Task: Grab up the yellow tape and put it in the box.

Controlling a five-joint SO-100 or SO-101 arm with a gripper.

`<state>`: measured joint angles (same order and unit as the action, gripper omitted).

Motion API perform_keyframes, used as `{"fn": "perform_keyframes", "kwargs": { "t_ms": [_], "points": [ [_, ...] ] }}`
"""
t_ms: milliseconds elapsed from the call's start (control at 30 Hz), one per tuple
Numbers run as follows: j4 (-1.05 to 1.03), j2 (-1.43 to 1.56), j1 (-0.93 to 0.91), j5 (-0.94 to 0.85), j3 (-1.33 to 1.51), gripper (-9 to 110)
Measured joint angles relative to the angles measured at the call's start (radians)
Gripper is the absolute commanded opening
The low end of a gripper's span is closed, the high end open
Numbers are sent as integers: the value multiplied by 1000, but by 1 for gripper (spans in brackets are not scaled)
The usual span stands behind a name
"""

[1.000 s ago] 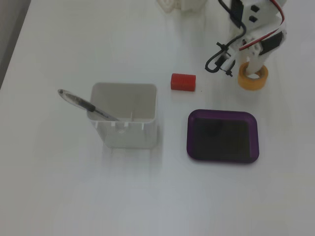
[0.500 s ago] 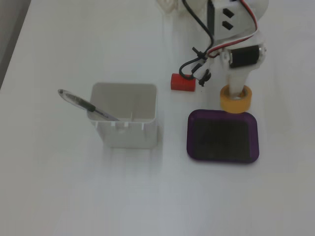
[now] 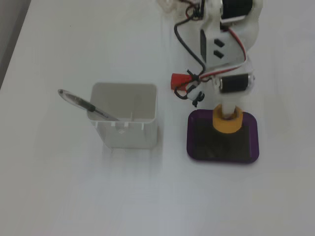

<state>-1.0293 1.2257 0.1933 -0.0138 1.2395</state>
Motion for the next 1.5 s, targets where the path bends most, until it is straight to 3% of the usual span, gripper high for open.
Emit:
{"fn": "perform_keyframes", "kwargs": {
  "t_ms": [633,1133,1500],
  "points": [
    [3,-91,77,0,-118,0],
    [-6,-91,74,0,-118,7],
    [-431,3,75,-2,-318,7]
  ]
}}
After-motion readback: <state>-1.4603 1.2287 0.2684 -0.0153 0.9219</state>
